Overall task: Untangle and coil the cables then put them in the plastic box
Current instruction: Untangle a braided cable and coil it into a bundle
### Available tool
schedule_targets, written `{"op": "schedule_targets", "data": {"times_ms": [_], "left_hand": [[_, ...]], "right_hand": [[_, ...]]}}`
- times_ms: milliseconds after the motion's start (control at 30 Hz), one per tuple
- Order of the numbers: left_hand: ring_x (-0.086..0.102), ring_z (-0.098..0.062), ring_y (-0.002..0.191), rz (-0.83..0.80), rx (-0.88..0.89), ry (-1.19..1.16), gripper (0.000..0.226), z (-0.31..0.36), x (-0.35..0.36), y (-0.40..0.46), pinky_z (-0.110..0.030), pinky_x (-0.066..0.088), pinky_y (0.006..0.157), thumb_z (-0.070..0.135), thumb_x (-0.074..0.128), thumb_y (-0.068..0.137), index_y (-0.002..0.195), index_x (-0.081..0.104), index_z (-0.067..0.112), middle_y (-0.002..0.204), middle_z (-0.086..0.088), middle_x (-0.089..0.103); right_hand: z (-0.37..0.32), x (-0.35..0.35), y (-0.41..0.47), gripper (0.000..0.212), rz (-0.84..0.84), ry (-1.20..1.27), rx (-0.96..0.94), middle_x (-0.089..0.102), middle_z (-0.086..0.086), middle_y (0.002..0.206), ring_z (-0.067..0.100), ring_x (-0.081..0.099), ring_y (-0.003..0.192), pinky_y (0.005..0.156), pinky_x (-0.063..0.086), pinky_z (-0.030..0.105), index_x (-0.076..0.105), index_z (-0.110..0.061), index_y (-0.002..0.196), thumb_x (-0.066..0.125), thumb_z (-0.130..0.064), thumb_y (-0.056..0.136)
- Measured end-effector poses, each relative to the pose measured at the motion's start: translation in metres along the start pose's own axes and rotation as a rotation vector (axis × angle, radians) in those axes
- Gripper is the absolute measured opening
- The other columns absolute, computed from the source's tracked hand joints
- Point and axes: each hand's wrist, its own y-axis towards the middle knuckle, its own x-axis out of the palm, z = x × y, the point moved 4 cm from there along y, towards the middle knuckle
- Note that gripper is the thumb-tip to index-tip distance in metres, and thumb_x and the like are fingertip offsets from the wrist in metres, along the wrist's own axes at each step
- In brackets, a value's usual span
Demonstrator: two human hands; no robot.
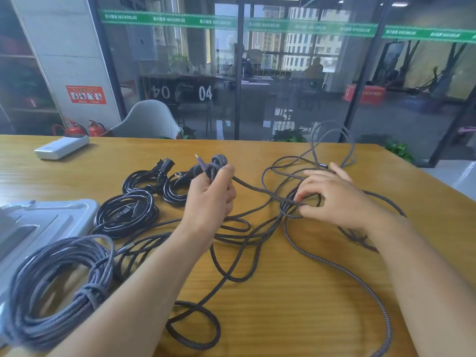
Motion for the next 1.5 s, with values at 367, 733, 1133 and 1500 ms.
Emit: {"op": "schedule_targets", "data": {"times_ms": [367,733,1133,1500], "left_hand": [[0.015,-0.028,0.068,0.061,0.042,-0.007,0.026,0.009,-0.008,0.001,-0.042,0.015,0.061,0.026,0.049,0.107,0.086,0.048,0.011,0.063,0.002,0.028],[0.013,-0.026,0.064,0.155,0.087,-0.109,0.036,0.028,-0.027,0.001,-0.041,0.012,0.059,0.024,0.049,0.106,0.072,0.038,0.023,0.061,0.002,0.029],[0.014,-0.019,0.058,0.154,0.080,-0.122,0.035,0.032,-0.034,0.003,-0.039,0.012,0.058,0.019,0.046,0.106,0.073,0.034,0.023,0.058,0.005,0.028],[0.017,-0.021,0.061,0.004,0.104,0.006,0.034,0.028,-0.002,-0.013,-0.038,0.015,0.057,0.021,0.048,0.108,0.079,0.030,0.019,0.069,-0.004,0.020]], "right_hand": [[0.049,0.006,-0.003,0.023,-0.044,-0.093,0.230,0.033,-0.022,0.164,0.009,0.003,0.160,0.127,-0.014,0.051,0.063,-0.049,0.121,0.067,-0.044,0.098],[0.082,0.006,-0.009,0.008,0.166,0.001,0.427,0.051,-0.006,0.157,0.021,0.033,0.154,0.127,0.005,0.053,0.071,-0.041,0.101,0.064,-0.045,0.100],[0.053,-0.019,-0.019,0.061,-0.147,0.052,0.287,0.043,-0.022,0.149,0.016,0.025,0.153,0.127,0.017,0.051,0.060,-0.049,0.130,0.082,-0.014,0.086],[-0.125,0.005,-0.019,0.024,0.146,0.380,-0.117,0.072,-0.011,0.098,0.006,0.066,0.093,0.084,0.055,0.041,0.066,-0.033,0.121,0.045,-0.038,0.110]]}}
